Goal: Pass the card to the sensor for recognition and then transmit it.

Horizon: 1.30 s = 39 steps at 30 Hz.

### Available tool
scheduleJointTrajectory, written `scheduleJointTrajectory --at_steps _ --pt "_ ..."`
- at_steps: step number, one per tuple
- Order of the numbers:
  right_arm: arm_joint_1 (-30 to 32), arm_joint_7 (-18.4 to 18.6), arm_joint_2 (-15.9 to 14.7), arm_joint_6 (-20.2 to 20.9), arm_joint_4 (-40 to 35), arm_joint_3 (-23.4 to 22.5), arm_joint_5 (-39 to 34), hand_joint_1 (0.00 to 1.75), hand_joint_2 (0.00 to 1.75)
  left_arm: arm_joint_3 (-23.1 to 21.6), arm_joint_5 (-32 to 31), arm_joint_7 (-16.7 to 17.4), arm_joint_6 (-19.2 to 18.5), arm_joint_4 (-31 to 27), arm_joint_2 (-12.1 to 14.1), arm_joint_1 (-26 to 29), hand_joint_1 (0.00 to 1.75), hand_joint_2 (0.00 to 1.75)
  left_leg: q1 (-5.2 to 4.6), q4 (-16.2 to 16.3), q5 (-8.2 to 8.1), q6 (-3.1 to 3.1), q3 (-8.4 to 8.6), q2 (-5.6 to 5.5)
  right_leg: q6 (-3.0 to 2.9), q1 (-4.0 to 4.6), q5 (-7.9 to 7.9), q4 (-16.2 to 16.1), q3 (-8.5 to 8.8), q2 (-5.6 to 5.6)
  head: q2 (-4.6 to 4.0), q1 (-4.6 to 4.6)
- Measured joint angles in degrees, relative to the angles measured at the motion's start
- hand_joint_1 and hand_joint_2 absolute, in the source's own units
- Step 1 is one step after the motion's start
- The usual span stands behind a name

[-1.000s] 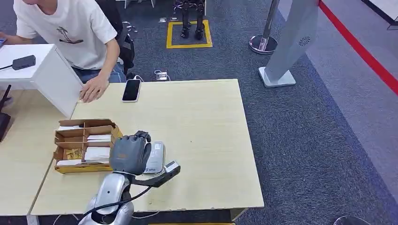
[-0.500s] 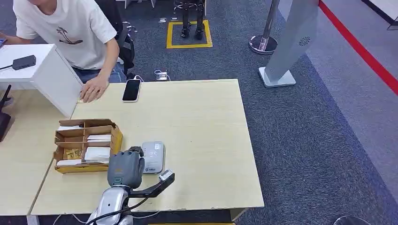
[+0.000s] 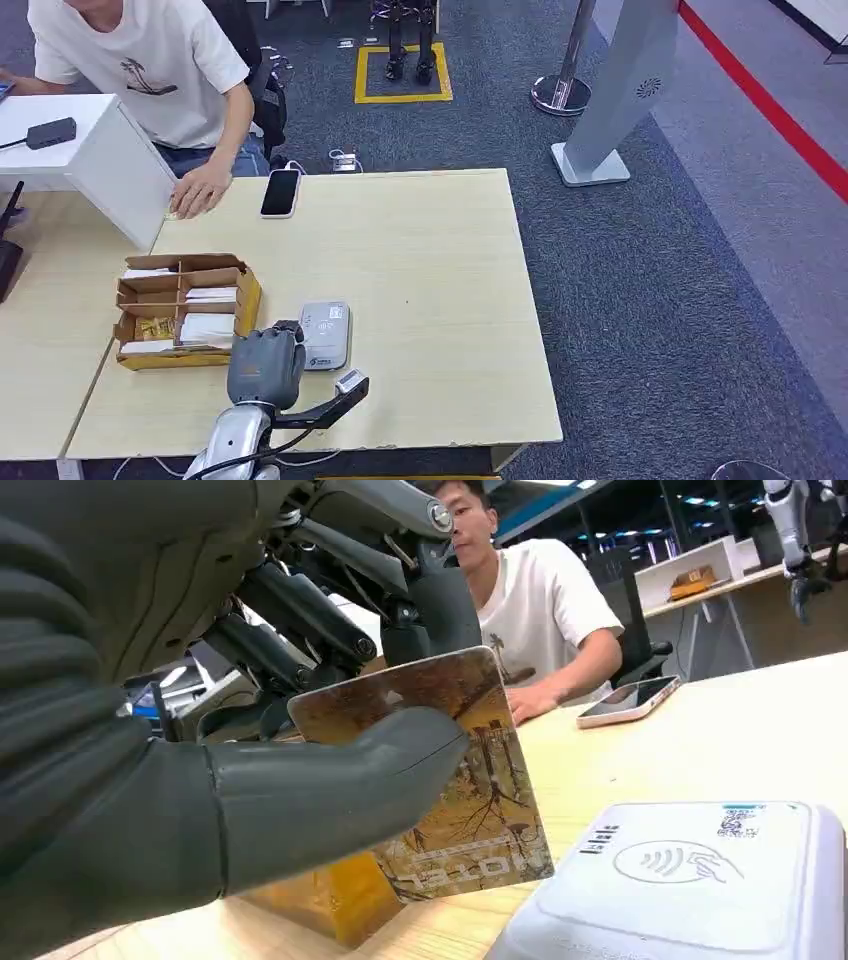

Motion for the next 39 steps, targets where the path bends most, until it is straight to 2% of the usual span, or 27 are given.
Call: scheduleJointTrajectory --at_steps 7,19,26,34,39 --pt "-0.01 -0.02 0.0 0.02 0.0 0.0 -0.59 0.0 0.0 2.69 0.0 -2.95 0.15 0.72 -1.2 1.06 1.75 1.75 0.0 0.0 0.0 0.0 0.01 0.0 0.0 0.0 0.0 0.0 0.0 0.0 0.0 0.02" --pt "-0.03 -0.09 0.0 0.44 0.0 0.0 -0.5 0.0 0.0 7.37 0.0 -5.62 0.92 2.95 -4.02 1.46 1.75 1.75 0.0 0.0 0.0 0.0 0.01 0.0 0.0 0.0 0.0 0.0 0.02 -0.01 0.0 0.0" --pt "-0.05 -0.09 0.0 0.46 0.0 0.0 0.09 0.0 0.0 9.33 0.0 -7.26 3.35 7.76 -6.43 1.42 1.75 1.75 -0.01 0.01 0.0 0.0 0.02 -0.01 0.0 -0.01 0.0 0.0 0.01 -0.01 0.0 0.02" --pt "-0.08 -0.02 0.0 0.63 0.0 0.0 1.51 0.0 0.0 9.71 0.0 -6.34 4.42 8.96 -7.02 0.53 1.75 1.75 0.0 0.0 0.01 0.0 0.02 -0.01 0.0 0.0 0.01 0.0 0.02 -0.01 0.0 0.02" --pt "-0.09 -0.22 0.0 0.7 -0.04 0.0 2.31 0.0 0.0 9.07 0.0 -2.8 1.79 4.46 -4.25 -1.92 1.75 1.75 0.01 0.0 0.05 0.0 0.03 -0.02 0.0 0.01 0.01 0.0 0.02 -0.03 0.0 0.02"
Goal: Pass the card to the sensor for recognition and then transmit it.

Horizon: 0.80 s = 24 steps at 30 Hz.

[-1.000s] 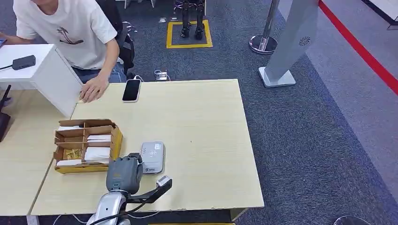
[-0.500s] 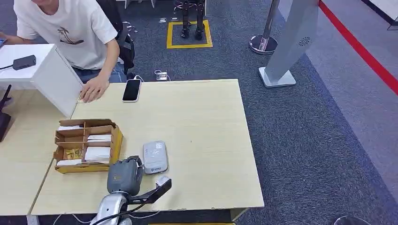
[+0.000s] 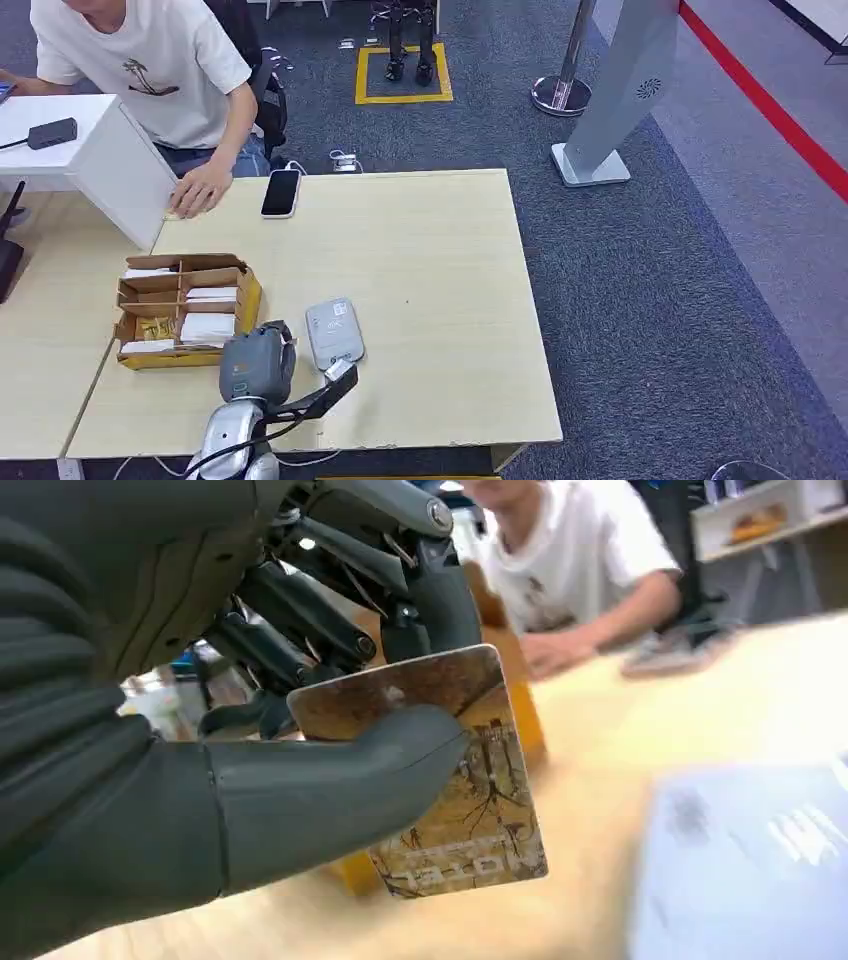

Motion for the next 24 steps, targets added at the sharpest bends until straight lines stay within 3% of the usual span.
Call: scheduleJointTrajectory --at_steps 11,20,24 --pt "-0.09 -0.33 0.0 0.35 -0.15 0.02 0.96 0.0 0.0 -5.4 -0.02 3.43 -2.25 -6.64 5.32 -6.01 1.75 1.75 -0.01 0.01 0.0 -0.01 -0.01 0.0 0.0 -0.01 0.01 0.0 -0.01 0.01 0.02 -0.04" --pt "-0.12 -0.39 0.0 0.55 -0.35 0.04 1.31 0.0 0.0 -6.99 0.0 3.35 -2.71 -7.06 6.28 -8.3 1.75 1.75 -0.01 0.0 0.0 -0.01 -0.01 0.0 0.0 -0.01 0.0 0.0 -0.01 0.01 0.0 -0.02" --pt "-0.13 -0.22 0.0 0.77 -0.37 0.04 2.21 0.0 0.0 -6.99 -0.02 1.3 -2.84 -6.86 6.04 -8.55 1.75 1.75 -0.01 0.01 0.0 -0.01 -0.01 -0.01 0.0 -0.01 0.0 0.0 -0.01 0.01 0.0 -0.02"
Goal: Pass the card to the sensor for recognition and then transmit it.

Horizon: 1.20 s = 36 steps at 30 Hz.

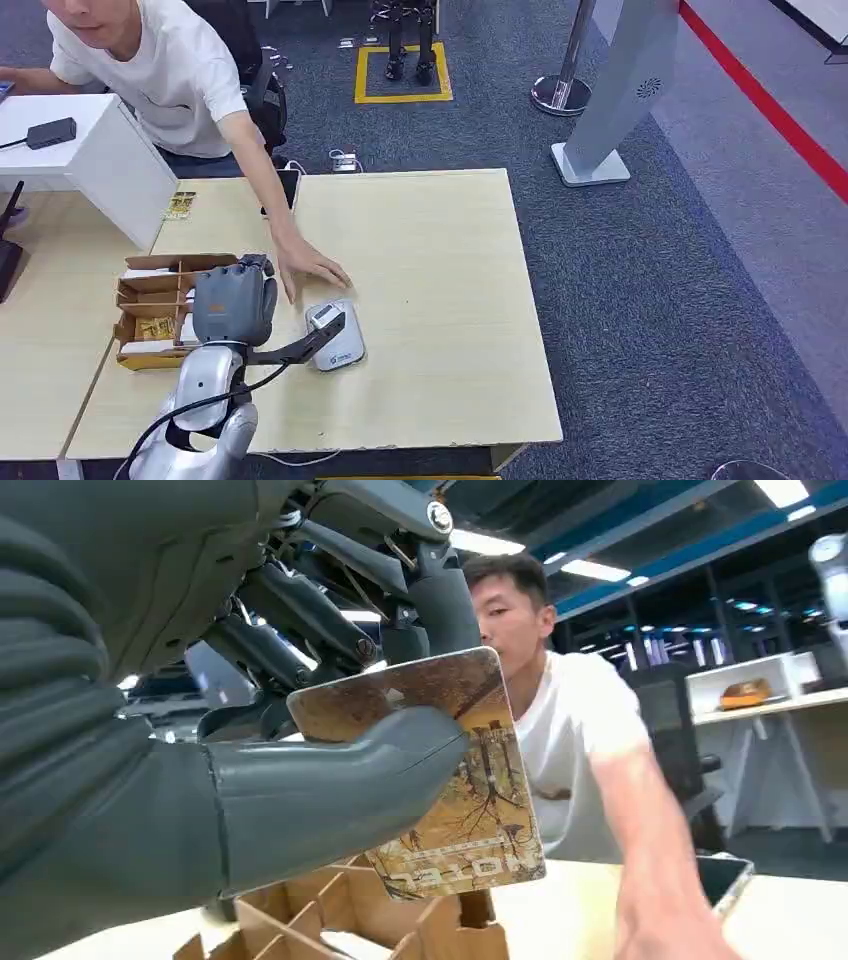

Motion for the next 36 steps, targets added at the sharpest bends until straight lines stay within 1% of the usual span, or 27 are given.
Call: scheduleJointTrajectory --at_steps 3,5,8,14,20,36 --pt "-0.05 -0.02 0.0 0.0 -0.07 0.0 0.07 0.0 0.0 0.09 0.02 -2.83 0.79 1.56 -1.01 -0.04 1.75 1.75 0.0 0.0 -0.01 0.01 -0.01 0.0 0.0 0.0 0.0 0.0 0.0 0.0 0.0 0.0" --pt "-0.05 -0.02 0.0 0.0 -0.07 0.0 0.07 0.0 0.0 0.22 0.02 -3.96 1.14 2.82 -1.82 0.07 1.75 1.75 0.0 0.0 -0.01 0.01 -0.01 0.0 0.0 0.0 0.0 0.0 0.0 0.0 0.0 0.0" --pt "-0.06 0.07 0.0 -0.04 -0.07 0.0 0.07 0.0 0.0 0.33 0.0 -4.59 1.49 4.05 -3.08 0.11 1.75 1.75 0.0 0.0 -0.01 0.01 -0.01 0.0 0.0 0.0 0.0 0.0 0.0 0.0 0.02 0.0" --pt "-0.06 0.09 0.0 -0.07 -0.07 0.0 0.07 0.0 0.0 0.44 0.02 -5.12 1.53 5.31 -4.28 0.13 1.75 1.75 0.0 0.0 0.0 0.01 -0.01 0.0 0.0 0.0 0.0 0.0 0.0 0.0 0.0 -0.02" --pt "-0.06 -0.02 0.0 -0.04 -0.07 0.0 0.09 0.0 0.0 0.5 0.02 -5.69 1.51 5.4 -4.59 0.34 1.75 1.75 0.0 0.0 0.0 0.01 -0.02 0.0 0.0 0.0 0.0 0.0 0.01 0.0 0.0 0.0" --pt "-0.05 0.24 0.0 0.02 -0.07 0.0 0.15 0.0 0.0 0.5 0.02 -7.15 1.36 5.95 -4.07 1.15 1.75 1.75 0.0 0.0 -0.01 0.01 -0.01 0.0 0.0 0.0 0.0 0.0 0.0 0.0 0.02 0.0"
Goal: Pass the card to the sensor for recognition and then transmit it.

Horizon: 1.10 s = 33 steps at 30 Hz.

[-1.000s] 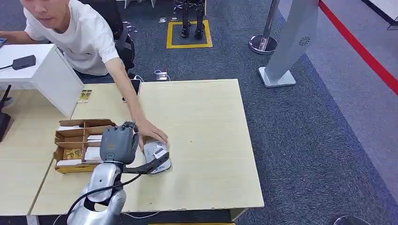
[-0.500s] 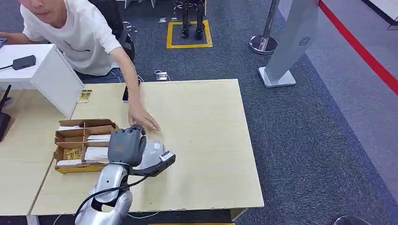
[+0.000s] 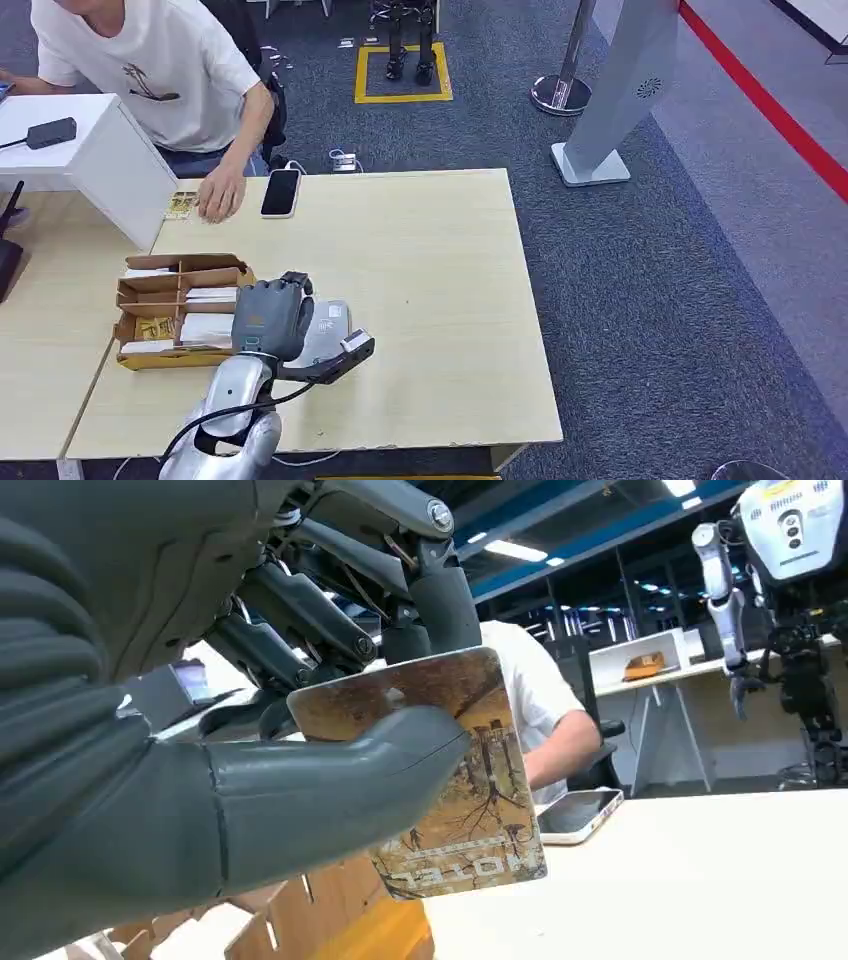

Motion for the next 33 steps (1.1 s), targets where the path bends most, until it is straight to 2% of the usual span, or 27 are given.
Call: scheduleJointTrajectory --at_steps 15,33 --pt "0.0 0.0 0.0 0.09 0.0 0.0 -0.17 0.0 0.0 -0.39 0.0 -0.72 1.29 5.55 0.26 2.47 1.75 1.75 0.0 0.0 0.0 0.0 0.01 0.0 0.0 0.0 0.0 0.0 0.0 0.0 -0.02 0.0" --pt "0.01 0.17 0.0 0.26 0.0 0.0 0.77 0.0 0.0 -0.57 0.0 -1.05 2.23 6.12 -0.24 2.92 1.75 1.75 0.0 0.0 0.0 0.0 0.02 0.0 0.0 0.0 0.0 0.0 -0.01 0.01 -0.02 0.0"
